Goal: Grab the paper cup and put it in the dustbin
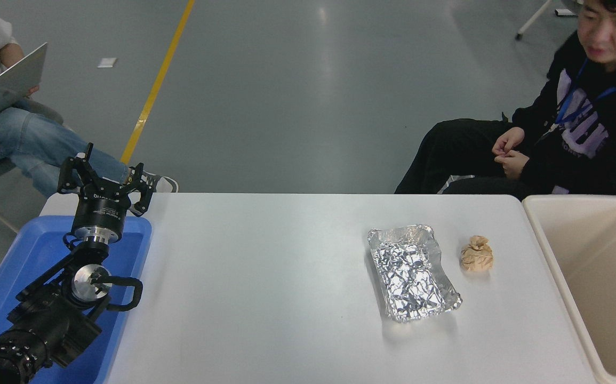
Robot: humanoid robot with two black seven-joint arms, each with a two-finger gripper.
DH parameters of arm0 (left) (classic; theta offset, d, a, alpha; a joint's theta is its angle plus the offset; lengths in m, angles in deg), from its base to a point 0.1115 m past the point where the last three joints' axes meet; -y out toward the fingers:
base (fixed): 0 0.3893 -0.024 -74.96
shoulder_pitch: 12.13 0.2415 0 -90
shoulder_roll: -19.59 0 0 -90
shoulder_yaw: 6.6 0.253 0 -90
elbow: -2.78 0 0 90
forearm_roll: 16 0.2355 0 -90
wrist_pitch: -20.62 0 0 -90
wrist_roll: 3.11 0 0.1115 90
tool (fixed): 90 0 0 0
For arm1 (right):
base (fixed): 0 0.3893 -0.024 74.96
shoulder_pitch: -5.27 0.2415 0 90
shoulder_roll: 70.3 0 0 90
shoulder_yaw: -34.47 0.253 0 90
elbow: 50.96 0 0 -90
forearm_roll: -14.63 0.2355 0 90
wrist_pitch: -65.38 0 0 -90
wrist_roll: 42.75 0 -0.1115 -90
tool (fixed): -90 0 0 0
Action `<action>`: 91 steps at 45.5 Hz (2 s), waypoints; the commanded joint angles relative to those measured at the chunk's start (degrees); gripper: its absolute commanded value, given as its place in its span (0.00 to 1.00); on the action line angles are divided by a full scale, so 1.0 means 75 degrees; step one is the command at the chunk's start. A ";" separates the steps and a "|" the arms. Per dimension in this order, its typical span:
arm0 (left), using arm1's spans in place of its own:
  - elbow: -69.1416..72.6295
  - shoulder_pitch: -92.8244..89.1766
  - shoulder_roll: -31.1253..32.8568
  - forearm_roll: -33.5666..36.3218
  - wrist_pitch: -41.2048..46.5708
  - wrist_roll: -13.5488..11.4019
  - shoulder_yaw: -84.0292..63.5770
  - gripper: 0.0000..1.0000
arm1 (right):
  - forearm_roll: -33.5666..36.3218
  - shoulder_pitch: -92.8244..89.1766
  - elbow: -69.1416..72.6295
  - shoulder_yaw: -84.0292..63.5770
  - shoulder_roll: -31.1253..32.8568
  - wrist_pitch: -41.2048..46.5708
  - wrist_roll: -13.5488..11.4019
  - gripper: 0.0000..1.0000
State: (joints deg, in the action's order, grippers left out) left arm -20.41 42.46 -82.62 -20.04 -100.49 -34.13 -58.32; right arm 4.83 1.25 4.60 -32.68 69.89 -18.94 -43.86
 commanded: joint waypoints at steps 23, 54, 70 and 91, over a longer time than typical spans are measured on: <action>-0.0003 0.0000 0.0000 -0.0001 0.0000 0.0000 0.0006 0.99 | 0.0065 -0.5651 -0.5709 0.3750 -0.2344 -0.0851 -0.0028 0.00; -0.0003 0.0000 0.0000 -0.0001 0.0000 0.0000 -0.0006 0.99 | 0.0217 -0.5219 -0.4750 0.4512 -0.1759 -0.1004 -0.0051 1.00; 0.0009 0.0000 0.0000 -0.0001 0.0000 0.0000 0.0006 0.99 | 0.0252 -0.1329 -0.0590 0.0084 -0.0856 -0.0874 -0.0028 1.00; 0.0009 0.0000 0.0000 -0.0001 0.0000 0.0000 0.0006 0.99 | 0.0147 0.2269 0.1252 -0.1183 -0.0890 0.2907 -0.0004 1.00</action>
State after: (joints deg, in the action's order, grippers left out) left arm -20.41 42.45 -82.62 -20.03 -100.49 -34.13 -58.28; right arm 6.39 4.47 8.73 -35.82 64.81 -16.02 -43.94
